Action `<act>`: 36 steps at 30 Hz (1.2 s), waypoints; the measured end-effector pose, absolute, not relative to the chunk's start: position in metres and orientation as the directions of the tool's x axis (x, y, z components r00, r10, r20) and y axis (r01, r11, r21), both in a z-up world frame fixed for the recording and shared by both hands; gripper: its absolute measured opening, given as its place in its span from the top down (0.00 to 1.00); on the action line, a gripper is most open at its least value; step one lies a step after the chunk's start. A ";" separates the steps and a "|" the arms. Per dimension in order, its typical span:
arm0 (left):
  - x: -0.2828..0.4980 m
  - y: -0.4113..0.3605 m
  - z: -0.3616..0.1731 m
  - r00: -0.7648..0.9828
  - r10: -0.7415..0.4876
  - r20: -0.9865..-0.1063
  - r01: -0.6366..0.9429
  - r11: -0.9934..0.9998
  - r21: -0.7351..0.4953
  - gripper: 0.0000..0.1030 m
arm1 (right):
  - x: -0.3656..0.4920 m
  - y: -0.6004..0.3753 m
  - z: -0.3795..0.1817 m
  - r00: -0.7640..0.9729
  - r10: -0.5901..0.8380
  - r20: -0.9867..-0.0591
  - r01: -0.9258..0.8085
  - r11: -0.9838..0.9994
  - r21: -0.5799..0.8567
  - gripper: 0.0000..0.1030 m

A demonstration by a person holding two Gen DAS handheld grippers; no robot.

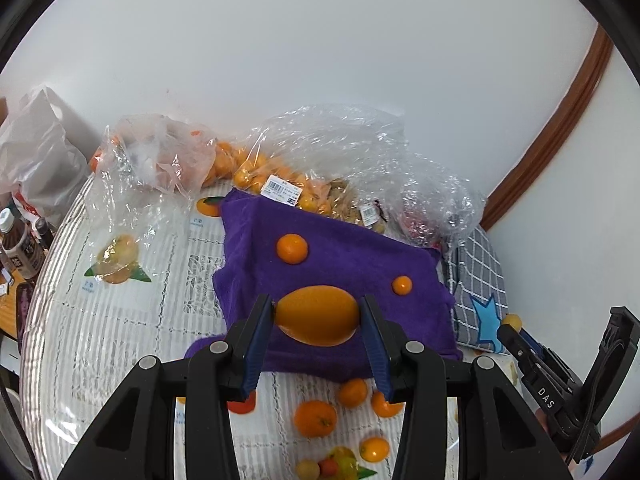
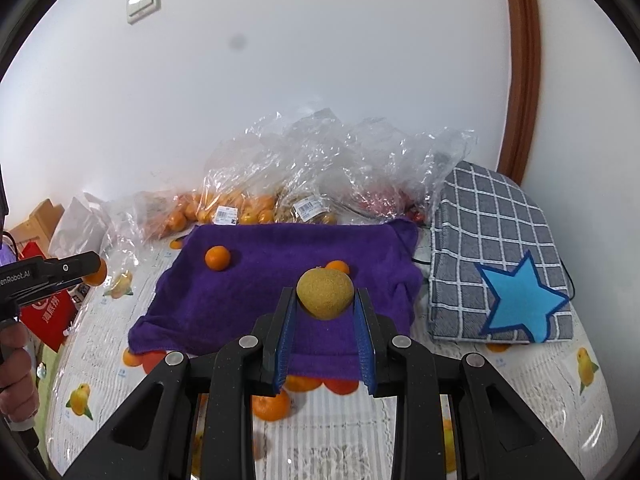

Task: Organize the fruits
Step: 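Lift both held fruits and carry them over the purple towel, then lower both fruits onto the towel and open both grippers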

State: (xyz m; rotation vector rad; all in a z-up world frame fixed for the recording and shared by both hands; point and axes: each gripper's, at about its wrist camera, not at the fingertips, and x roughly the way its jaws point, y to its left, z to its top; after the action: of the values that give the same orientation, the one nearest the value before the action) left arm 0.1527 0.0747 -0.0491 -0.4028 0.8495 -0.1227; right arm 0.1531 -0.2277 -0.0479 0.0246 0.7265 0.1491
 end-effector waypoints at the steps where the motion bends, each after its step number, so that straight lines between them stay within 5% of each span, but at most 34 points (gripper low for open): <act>1: 0.156 0.075 -0.051 0.655 -0.263 -0.708 -0.057 0.918 -0.393 0.59 | 0.157 -0.226 -0.051 0.734 0.147 -0.663 -0.130 0.989 0.075 0.72; 36: 0.271 0.051 -0.147 0.526 -0.239 -0.816 -0.052 0.949 -0.311 0.59 | 0.268 -0.240 -0.173 0.609 0.171 -0.775 -0.071 0.984 0.161 0.72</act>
State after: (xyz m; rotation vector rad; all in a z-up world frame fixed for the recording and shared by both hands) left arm 0.2706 0.0510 -0.1467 -0.3153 1.0156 -0.1136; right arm 0.2678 -0.2396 -0.1734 0.1187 0.9057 0.1396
